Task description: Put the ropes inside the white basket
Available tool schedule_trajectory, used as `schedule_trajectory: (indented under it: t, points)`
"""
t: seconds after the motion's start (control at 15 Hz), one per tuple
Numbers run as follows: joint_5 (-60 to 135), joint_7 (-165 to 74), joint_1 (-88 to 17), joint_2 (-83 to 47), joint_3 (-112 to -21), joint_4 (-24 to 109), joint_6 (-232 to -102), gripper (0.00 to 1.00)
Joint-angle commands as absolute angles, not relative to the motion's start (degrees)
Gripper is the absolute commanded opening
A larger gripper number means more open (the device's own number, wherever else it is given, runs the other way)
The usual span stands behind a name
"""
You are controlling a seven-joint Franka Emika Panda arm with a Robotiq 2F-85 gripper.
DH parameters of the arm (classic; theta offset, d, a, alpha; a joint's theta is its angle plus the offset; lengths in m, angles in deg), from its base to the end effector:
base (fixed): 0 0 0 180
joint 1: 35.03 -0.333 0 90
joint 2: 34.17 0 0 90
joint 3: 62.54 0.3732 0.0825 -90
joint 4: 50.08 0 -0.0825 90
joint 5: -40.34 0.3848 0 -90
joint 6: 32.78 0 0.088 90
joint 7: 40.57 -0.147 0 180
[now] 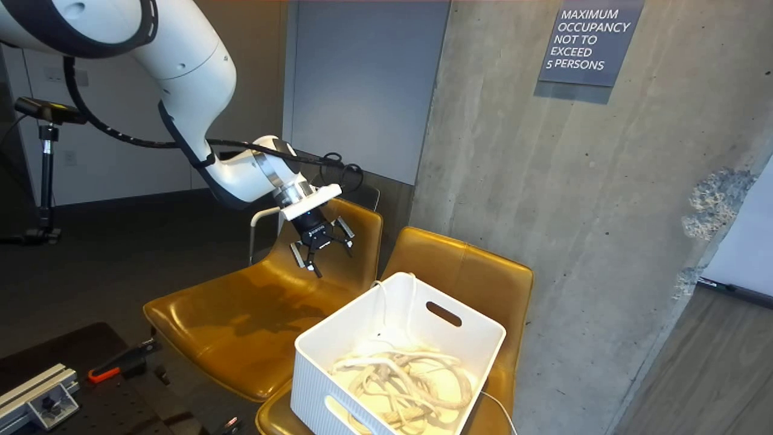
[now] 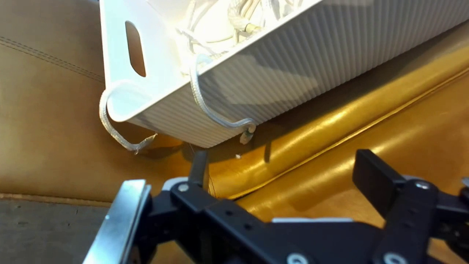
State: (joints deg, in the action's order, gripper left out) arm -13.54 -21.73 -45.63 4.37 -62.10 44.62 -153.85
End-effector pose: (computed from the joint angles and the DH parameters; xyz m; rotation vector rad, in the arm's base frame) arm 0.7109 0.0717 0.2315 2.0373 1.2752 -0.3063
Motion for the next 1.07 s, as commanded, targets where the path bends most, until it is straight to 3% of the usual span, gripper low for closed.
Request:
schedule_trajectory:
  t: [0.0, 0.8, 0.87, 0.93, 1.0]
  points:
    - [-14.67, -18.39, -45.18, 10.37, -61.67, 37.14, -150.23, 1.0]
    - [-15.6, -11.54, -43.89, 18.58, -64.07, 26.1, -143.86, 1.0]
    - [-15.85, -11.37, -43.61, 18.88, -64.16, 25.88, -143.84, 0.95]
    - [-15.97, -11.13, -43.35, 19.1, -64.21, 25.62, -143.73, 0.74]
    - [-16.01, -11.07, -43.13, 19.26, -64.22, 25.53, -143.62, 0.71]
